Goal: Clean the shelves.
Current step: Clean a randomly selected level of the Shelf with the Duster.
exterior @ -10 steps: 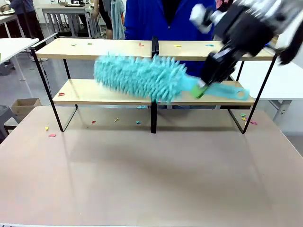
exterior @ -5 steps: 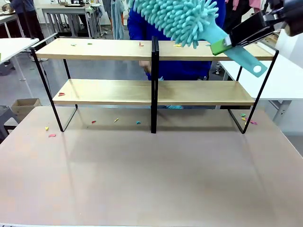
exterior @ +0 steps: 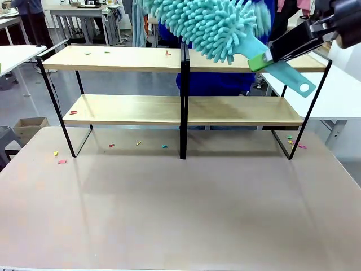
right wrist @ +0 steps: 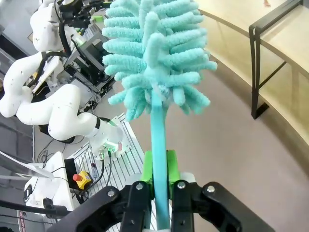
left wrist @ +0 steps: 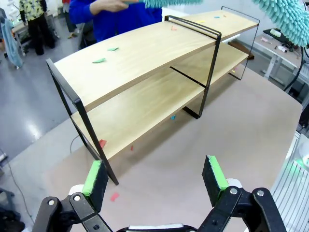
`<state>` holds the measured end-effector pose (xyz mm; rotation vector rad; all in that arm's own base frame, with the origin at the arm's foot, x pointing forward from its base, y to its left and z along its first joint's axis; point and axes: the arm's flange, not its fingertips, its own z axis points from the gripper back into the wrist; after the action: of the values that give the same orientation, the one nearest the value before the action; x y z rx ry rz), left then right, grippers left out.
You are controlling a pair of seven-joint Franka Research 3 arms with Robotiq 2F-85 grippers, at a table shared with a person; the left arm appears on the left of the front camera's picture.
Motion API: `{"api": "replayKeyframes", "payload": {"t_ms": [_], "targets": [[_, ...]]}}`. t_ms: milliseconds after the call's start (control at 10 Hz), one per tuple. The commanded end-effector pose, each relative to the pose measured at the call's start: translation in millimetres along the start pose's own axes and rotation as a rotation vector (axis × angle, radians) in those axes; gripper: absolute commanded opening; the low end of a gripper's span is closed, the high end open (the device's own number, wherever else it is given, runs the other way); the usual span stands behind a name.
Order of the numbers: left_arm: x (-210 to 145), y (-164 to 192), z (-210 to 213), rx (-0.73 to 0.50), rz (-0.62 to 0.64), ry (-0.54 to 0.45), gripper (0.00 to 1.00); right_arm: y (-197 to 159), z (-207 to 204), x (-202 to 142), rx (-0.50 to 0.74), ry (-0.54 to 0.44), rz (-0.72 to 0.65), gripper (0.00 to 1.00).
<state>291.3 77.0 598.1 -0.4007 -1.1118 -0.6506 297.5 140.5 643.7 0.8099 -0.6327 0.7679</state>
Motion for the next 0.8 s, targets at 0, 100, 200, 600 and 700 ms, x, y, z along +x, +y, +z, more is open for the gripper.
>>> {"api": "replayKeyframes", "payload": {"t_ms": [0, 100, 200, 600, 700], "targets": [[-1.1, 1.2, -0.5, -0.009, -0.006, -0.009, 1.0, 1.1, -1.3, 1.6, 0.006, -0.009, 0.006, 0.12], [-1.1, 1.2, -0.5, -0.009, -0.006, -0.009, 1.0, 5.7, -10.9, 5.6, 0.028, 0.008, 0.006, 0.12], [-1.1, 1.2, -0.5, -0.009, -0.006, -0.009, 1.0, 20.5, -28.5, 9.9, 0.083, 0.044, 0.019, 0.12], [-1.1, 1.2, -0.5, -0.009, -0.006, -0.009, 1.0, 77.3, -94.3, 12.3, 0.167, 0.293, 0.067, 0.12], [-1.1, 1.2, -0.5, -0.009, -0.006, -0.009, 1.0, 90.3, -125.8, 7.6, 0.173, 0.429, 0.066, 0.12]]}}
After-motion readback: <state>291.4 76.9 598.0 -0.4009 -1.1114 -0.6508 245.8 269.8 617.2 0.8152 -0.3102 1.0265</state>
